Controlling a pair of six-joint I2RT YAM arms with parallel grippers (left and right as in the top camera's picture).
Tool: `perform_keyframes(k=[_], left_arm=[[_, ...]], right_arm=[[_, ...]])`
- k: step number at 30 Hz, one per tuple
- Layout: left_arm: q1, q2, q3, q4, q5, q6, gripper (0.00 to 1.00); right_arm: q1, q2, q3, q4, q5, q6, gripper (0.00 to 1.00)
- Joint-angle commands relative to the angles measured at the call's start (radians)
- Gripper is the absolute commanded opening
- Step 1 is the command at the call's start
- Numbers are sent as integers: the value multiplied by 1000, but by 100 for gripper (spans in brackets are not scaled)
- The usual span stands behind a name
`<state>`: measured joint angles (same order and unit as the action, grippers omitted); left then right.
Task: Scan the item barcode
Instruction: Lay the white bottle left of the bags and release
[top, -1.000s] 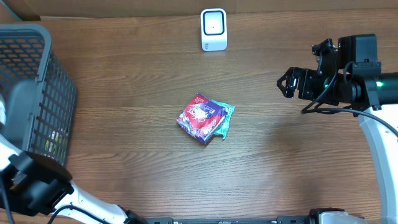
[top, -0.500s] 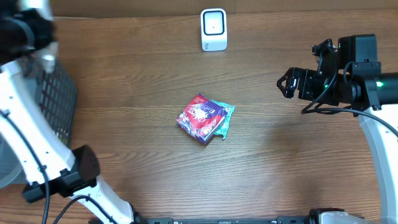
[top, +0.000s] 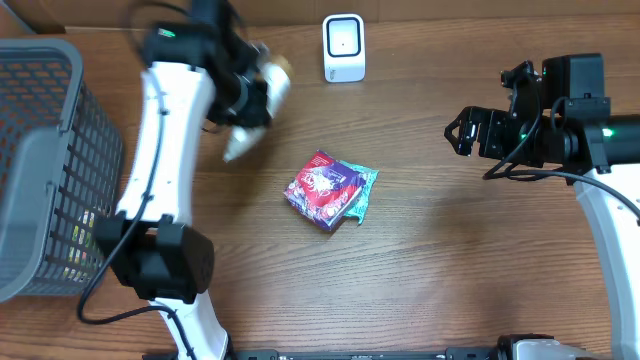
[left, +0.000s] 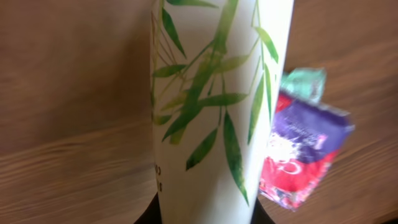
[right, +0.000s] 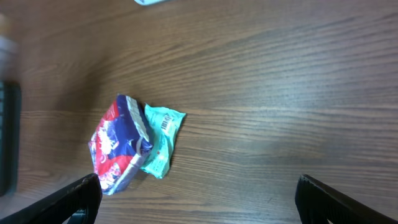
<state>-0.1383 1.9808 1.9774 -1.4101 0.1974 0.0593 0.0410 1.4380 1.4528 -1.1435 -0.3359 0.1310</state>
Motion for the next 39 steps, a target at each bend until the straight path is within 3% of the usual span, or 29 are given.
perform_keyframes(k=[1, 8, 13, 14, 16, 17, 23, 27, 31, 39], left_arm=[[-31, -17, -164, 83, -24, -1, 4], [-72, -17, -470, 362, -105, -47, 4], [-93, -17, -589, 460, -79, -45, 5], [-98, -17, -599, 462, -60, -45, 18], [-108, -17, -602, 452, 2, -45, 60], [-114, -17, -601, 447, 41, -44, 68], [-172, -18, -562, 431, 247, -45, 75], [-179, -18, -447, 369, 225, -100, 75], [-131, -18, -210, 201, 118, -120, 75], [32, -20, 449, -129, -31, -142, 77]], right_arm=[[4, 21, 5, -6, -2, 3, 100], [4, 58, 1, -13, -2, 3, 100], [4, 61, -1, -13, -2, 3, 100], [4, 61, -1, -12, -2, 3, 100], [4, 61, -1, -9, -2, 3, 100], [4, 61, -1, -6, -2, 3, 100], [4, 61, -1, -5, -2, 3, 100], [4, 61, -1, -14, -2, 3, 100], [4, 61, -1, -22, -2, 0, 100], [4, 61, -1, -22, -2, 0, 100]])
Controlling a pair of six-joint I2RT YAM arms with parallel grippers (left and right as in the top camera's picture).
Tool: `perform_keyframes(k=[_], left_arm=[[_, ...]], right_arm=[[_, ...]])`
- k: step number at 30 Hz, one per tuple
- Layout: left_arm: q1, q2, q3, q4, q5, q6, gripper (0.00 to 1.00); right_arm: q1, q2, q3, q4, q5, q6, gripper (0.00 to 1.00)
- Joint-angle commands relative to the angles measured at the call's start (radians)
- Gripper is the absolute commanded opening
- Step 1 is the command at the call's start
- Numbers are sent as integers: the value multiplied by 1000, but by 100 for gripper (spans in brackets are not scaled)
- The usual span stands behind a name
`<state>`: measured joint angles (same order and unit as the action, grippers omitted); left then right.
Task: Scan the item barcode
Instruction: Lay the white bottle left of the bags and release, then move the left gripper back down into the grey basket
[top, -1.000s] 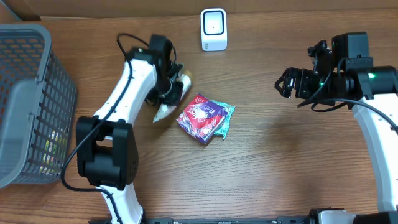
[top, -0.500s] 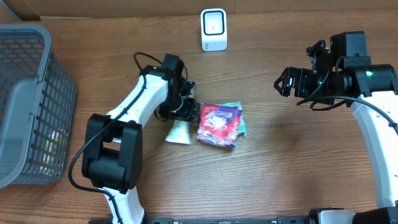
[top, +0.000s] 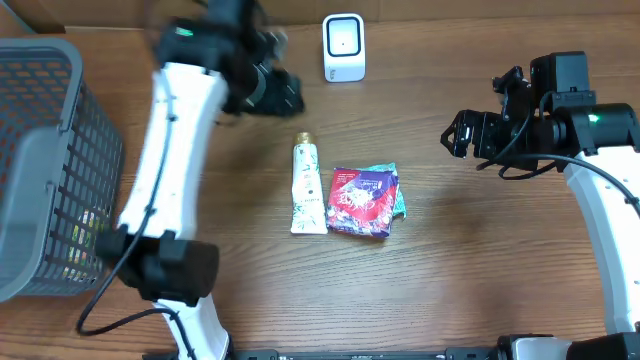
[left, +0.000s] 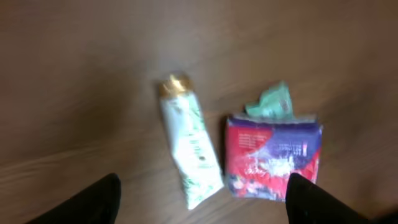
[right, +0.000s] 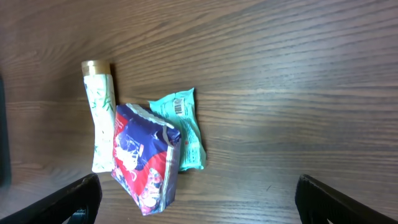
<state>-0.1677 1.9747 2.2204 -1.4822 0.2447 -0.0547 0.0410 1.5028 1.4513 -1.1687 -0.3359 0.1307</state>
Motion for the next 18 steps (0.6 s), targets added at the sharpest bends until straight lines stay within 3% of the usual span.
perform_keyframes(k=[1, 5, 8, 12, 18], left_arm=[[89, -14, 291, -90, -89, -30, 77], [206, -14, 546, -209, -169, -77, 78], [306, -53, 584, -208, -126, -81, 79], [426, -145, 513, -208, -101, -80, 79], [640, -302, 232, -208, -230, -92, 80]], right_arm=[[4, -3, 1, 3, -2, 0, 100], [4, -3, 1, 3, -2, 0, 100], [4, -3, 1, 3, -2, 0, 100], [4, -3, 1, -8, -2, 0, 100], [4, -3, 1, -10, -2, 0, 100]])
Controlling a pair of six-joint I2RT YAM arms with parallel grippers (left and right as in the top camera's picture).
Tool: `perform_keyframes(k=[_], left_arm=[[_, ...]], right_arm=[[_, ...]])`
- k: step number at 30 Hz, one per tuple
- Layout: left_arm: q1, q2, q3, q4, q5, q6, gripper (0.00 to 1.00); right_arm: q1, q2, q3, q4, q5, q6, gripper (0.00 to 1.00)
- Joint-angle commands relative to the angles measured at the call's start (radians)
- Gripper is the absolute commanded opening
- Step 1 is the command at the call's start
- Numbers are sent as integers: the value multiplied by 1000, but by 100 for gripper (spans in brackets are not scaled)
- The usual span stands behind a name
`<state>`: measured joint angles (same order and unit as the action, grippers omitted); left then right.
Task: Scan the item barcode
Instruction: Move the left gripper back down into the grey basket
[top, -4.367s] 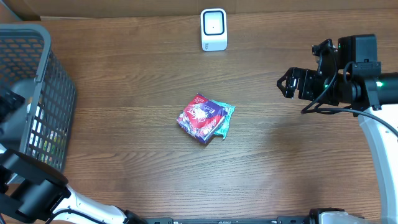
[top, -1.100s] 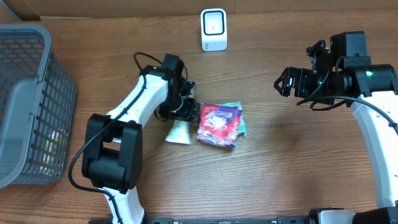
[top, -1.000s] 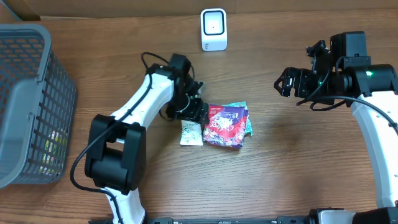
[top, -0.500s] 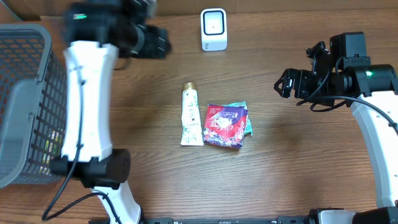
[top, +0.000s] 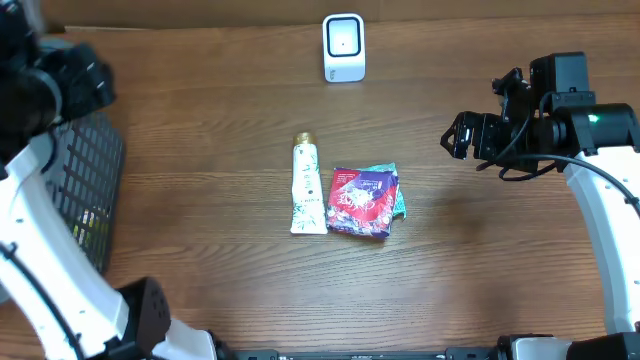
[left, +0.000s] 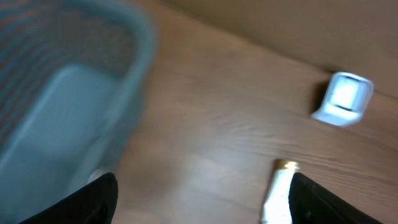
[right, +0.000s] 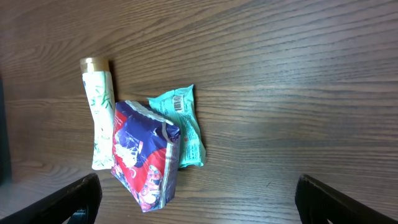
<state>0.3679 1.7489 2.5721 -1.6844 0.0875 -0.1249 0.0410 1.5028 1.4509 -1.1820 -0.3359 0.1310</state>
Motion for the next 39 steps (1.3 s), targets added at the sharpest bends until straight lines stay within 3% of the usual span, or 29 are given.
perform_keyframes(k=[1, 6, 11, 20, 27, 39], left_arm=[[166, -101, -176, -5, -69, -24, 80], [502, -156, -386, 80, 163, -8, 81], [692, -138, -545, 232, 272, 7, 83], [696, -27, -732, 394, 226, 18, 82], [659, 110, -737, 385, 224, 196, 81], [572, 286, -774, 330, 198, 376, 77]], right_arm=[[4, -3, 1, 3, -2, -1, 100], [4, -3, 1, 11, -1, -5, 100], [4, -3, 1, 27, -2, -4, 100], [4, -3, 1, 14, -2, -4, 100], [4, -3, 1, 18, -2, -4, 100], [4, -3, 1, 22, -2, -4, 100]])
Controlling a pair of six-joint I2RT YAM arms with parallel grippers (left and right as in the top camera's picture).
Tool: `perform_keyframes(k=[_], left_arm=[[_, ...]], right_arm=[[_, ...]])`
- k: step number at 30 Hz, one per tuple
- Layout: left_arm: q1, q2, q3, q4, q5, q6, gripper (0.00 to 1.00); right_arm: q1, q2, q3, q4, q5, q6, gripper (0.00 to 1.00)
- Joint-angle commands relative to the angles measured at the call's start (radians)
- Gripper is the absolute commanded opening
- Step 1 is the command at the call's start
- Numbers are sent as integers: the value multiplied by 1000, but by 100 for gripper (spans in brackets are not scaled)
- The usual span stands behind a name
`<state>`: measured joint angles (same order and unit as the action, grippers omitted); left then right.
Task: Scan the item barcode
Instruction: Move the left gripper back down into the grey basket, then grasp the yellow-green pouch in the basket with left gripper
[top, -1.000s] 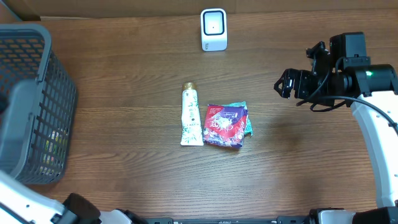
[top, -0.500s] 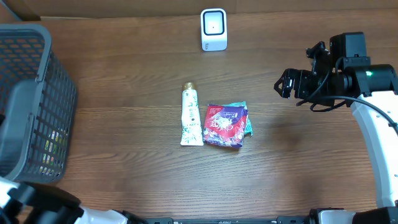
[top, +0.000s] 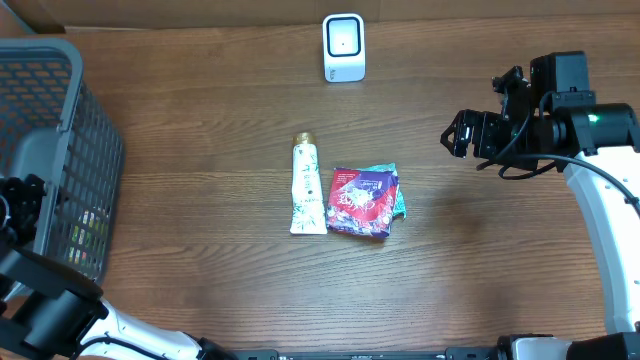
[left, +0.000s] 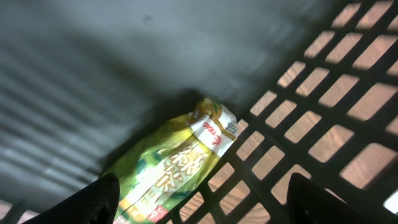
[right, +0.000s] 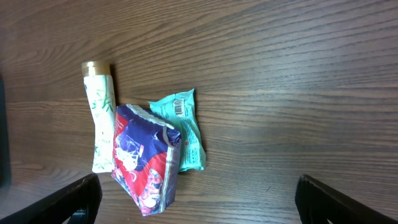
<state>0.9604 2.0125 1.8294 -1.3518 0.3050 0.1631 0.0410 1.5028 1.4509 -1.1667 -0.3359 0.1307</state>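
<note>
The white scanner stands at the table's far edge. A white tube with bamboo leaves and a gold cap lies mid-table, also in the right wrist view. Beside it lie a red-purple packet and, half under that, a teal packet. My left gripper is open inside the grey basket, just above a green-yellow packet on its floor. My right gripper hangs open over the table, right of the items, holding nothing.
The basket's dark mesh wall stands close to the left gripper's right side. More packets show dimly through the basket wall in the overhead view. My left arm enters at the table's left edge.
My left gripper was over the basket's far corner; now it is down inside the basket above a green-yellow packet. The right arm and the items on the table have not moved.
My left gripper first held the bamboo tube in the air left of the scanner. Then the tube lay on the table beside the red-purple packet, which had shifted, and the gripper was open. Then the gripper was over the basket, and now inside it.
</note>
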Motion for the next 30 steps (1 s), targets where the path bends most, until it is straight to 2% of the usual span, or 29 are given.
perform_keyframes(k=[1, 12, 19, 20, 21, 22, 23, 24, 30], left_arm=[[-24, 24, -45, 5, -41, 88, 77], [-26, 24, -270, 157, -152, 88, 76], [-26, 24, -329, 232, -159, 95, 75], [-26, 24, -329, 238, -159, 95, 71], [-26, 24, -329, 245, -159, 95, 61], [-26, 24, -329, 251, -159, 95, 42], [-25, 24, -329, 255, -159, 95, 17], [-24, 24, -329, 260, -159, 92, 4], [-24, 24, -284, 240, -152, 60, 4]], right_arm=[[4, -3, 1, 7, -2, -3, 100], [4, -3, 1, 26, -1, -4, 100], [4, -3, 1, 28, -1, -3, 100], [4, -3, 1, 28, -1, -3, 100], [4, -3, 1, 27, -2, -3, 100], [4, -3, 1, 27, -2, -3, 100], [4, -3, 1, 27, -2, -3, 100], [4, -3, 1, 26, -2, -3, 100], [4, -3, 1, 16, -2, -3, 100]])
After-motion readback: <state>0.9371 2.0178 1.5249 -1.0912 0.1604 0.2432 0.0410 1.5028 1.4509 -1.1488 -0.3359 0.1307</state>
